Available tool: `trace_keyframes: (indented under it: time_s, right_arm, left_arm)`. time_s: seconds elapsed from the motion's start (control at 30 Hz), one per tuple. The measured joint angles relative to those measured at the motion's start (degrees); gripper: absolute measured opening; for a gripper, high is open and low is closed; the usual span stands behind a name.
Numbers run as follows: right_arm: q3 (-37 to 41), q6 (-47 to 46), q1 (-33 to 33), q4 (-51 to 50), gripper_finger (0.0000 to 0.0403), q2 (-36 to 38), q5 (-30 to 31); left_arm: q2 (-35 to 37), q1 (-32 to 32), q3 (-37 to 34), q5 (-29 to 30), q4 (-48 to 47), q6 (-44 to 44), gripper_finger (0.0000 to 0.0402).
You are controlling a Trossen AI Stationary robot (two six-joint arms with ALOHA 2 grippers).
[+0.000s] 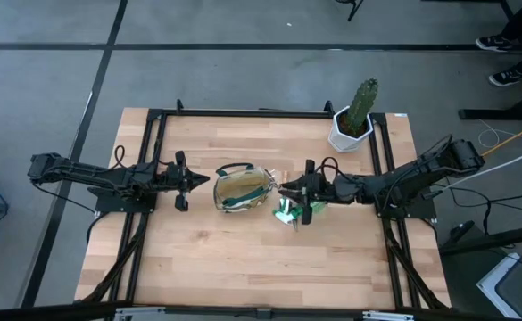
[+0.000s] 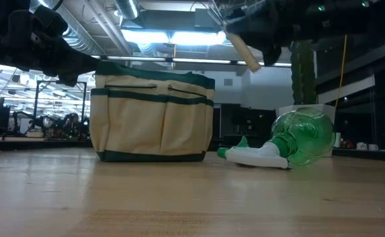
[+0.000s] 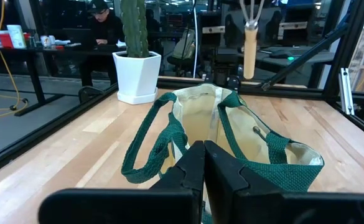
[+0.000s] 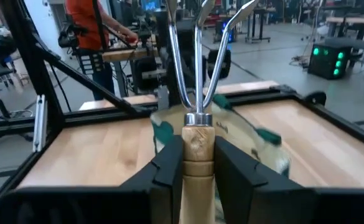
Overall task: Pick & Place Garden tools in Gardening bag
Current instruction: Put the hand rake into the gardening bag
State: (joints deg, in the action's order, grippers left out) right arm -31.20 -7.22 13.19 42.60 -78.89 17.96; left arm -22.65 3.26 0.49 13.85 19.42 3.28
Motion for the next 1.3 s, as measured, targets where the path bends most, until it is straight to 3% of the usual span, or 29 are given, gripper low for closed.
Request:
trace_keyframes:
  time_s: [0.5,0.73,0.97,1.17,1.3]
  right_arm:
    - [-16.2,6.6,-0.1,-6.7,0.0078,-10.5,-11.2]
    - [-17.0,7.9,-1.1,-5.1,0.0078,-10.5,-12.6]
    - [-17.0,6.6,-3.4,-4.1,0.0078,-10.6,-20.0]
    - [-17.0,4.7,-5.8,-2.8,0.0078,-13.8,-20.3]
    - [-17.0,2.2,-6.9,-0.7,0.0078,-17.1,-24.1]
  left_arm:
    - [0.0,0.0,0.0,0.0,0.0,0.0,0.0004]
    - [0.0,0.0,0.0,0.0,0.0,0.0,0.0004]
    - [0.0,0.0,0.0,0.0,0.0,0.0,0.0004]
    - [0.0,0.0,0.0,0.0,0.0,0.0,0.0004]
    - [0.0,0.0,0.0,0.0,0.0,0.0,0.0004]
